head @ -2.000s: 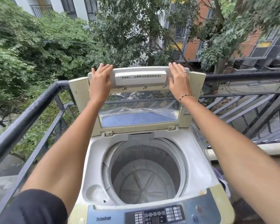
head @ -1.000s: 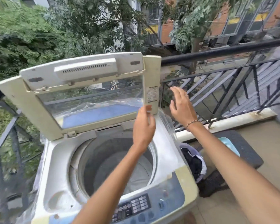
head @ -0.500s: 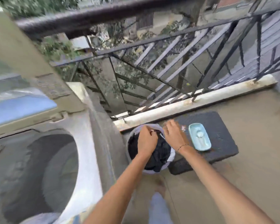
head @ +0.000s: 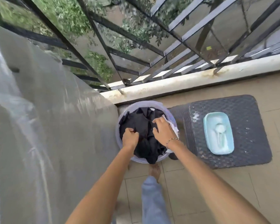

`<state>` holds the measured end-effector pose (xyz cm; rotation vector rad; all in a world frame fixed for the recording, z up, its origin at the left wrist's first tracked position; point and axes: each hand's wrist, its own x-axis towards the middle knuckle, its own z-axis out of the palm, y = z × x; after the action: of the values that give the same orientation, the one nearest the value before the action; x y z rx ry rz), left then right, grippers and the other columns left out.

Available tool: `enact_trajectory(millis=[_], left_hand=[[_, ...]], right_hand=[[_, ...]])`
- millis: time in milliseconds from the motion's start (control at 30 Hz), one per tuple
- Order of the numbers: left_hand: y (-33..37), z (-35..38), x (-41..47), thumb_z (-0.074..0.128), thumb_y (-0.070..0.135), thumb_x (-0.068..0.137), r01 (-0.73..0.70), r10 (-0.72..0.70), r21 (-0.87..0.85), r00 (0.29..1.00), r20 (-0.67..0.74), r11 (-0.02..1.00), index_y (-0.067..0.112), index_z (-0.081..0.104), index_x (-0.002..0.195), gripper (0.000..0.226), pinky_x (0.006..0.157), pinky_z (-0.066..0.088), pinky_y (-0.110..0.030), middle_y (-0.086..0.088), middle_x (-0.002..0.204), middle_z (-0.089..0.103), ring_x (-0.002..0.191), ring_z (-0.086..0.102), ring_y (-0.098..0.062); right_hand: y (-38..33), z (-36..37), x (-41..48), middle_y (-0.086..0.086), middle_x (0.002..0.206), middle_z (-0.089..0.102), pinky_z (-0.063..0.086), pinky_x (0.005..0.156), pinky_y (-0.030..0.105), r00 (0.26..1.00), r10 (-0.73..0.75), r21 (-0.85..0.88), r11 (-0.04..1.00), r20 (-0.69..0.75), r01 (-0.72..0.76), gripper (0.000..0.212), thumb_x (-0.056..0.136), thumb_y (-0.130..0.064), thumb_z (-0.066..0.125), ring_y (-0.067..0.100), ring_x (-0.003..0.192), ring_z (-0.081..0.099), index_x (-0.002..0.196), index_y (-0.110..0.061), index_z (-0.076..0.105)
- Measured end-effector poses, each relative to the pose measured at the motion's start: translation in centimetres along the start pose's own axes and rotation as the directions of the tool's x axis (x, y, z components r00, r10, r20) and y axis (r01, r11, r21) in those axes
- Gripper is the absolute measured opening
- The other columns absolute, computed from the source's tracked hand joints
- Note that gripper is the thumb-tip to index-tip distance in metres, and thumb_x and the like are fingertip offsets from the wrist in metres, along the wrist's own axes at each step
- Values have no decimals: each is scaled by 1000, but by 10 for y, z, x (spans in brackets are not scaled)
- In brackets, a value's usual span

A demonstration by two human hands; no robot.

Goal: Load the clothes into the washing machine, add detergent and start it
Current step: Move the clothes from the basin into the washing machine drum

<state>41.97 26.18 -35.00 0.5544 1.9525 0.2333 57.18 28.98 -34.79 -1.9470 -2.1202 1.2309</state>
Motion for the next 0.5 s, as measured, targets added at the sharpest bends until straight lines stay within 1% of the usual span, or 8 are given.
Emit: enact_trajectory(millis=[67, 167, 233, 300, 333, 400, 433, 500], left_hand=[[-12, 6, 27, 58, 12, 88, -33, 35, 71, 999, -17, 997, 8, 45, 129, 43, 92, 43, -33, -11, 125, 52, 112, 53, -28], [-27, 15, 60, 64, 11, 84, -82, 84, 139, 996, -14, 987, 11, 35, 141, 64, 106, 40, -41, -13, 139, 43, 126, 46, -30], [-30, 23, 77, 61, 7, 86, -130, 133, 102, 991, -19, 986, 15, 23, 148, 73, 112, 35, -40, -10, 147, 35, 133, 40, -28], [-28, 30, 89, 50, 0, 91, -169, 169, 25, 986, 3, 985, 18, 14, 151, 72, 109, 34, -32, -7, 148, 34, 134, 39, -23], [-27, 34, 96, 45, 0, 93, -165, 166, -9, 986, 18, 986, 19, 11, 152, 70, 103, 37, -30, -6, 145, 39, 128, 43, -22], [-25, 40, 105, 38, 6, 97, -130, 131, -51, 991, 9, 990, 24, 12, 151, 62, 88, 39, -28, -2, 130, 51, 109, 52, -18], [-25, 40, 107, 37, 9, 98, -116, 115, -70, 993, -27, 991, 24, 15, 149, 58, 84, 39, -28, 1, 119, 58, 101, 55, -17], [-31, 38, 111, 34, 11, 98, -107, 93, -125, 989, -114, 986, 23, 25, 143, 48, 80, 42, -30, 3, 95, 64, 90, 60, -19]], right_hand=[[11, 26, 18, 10, 135, 41, 38, 98, 34, 996, 37, 41, 998, 86, -41, 38, 94, -16, 48, 28, 120, 47, 131, -9, 45], [26, 60, 38, 12, 141, 37, 35, 106, 37, 981, 94, 95, 989, 167, -111, 48, 94, -18, 50, 30, 129, 41, 138, -8, 37], [36, 80, 51, 12, 147, 31, 33, 110, 39, 972, 128, 142, 977, 197, -157, 59, 93, -19, 54, 30, 134, 35, 144, -9, 28], [45, 95, 63, 12, 152, 24, 30, 113, 40, 963, 156, 176, 964, 222, -197, 75, 90, -22, 60, 30, 139, 28, 149, -10, 15], [48, 101, 68, 12, 154, 22, 29, 113, 40, 959, 166, 205, 955, 232, -215, 83, 87, -23, 64, 29, 140, 26, 150, -11, 10], [51, 113, 80, 10, 156, 20, 27, 113, 37, 947, 192, 326, 905, 259, -273, 98, 82, -25, 71, 27, 142, 23, 151, -13, 2], [51, 118, 84, 9, 156, 20, 27, 112, 36, 935, 211, 404, 858, 286, -317, 104, 79, -26, 74, 25, 142, 24, 151, -16, 0], [47, 126, 90, 5, 155, 23, 29, 111, 36, 897, 253, 528, 737, 362, -421, 109, 75, -33, 77, 25, 141, 27, 151, -24, -1]])
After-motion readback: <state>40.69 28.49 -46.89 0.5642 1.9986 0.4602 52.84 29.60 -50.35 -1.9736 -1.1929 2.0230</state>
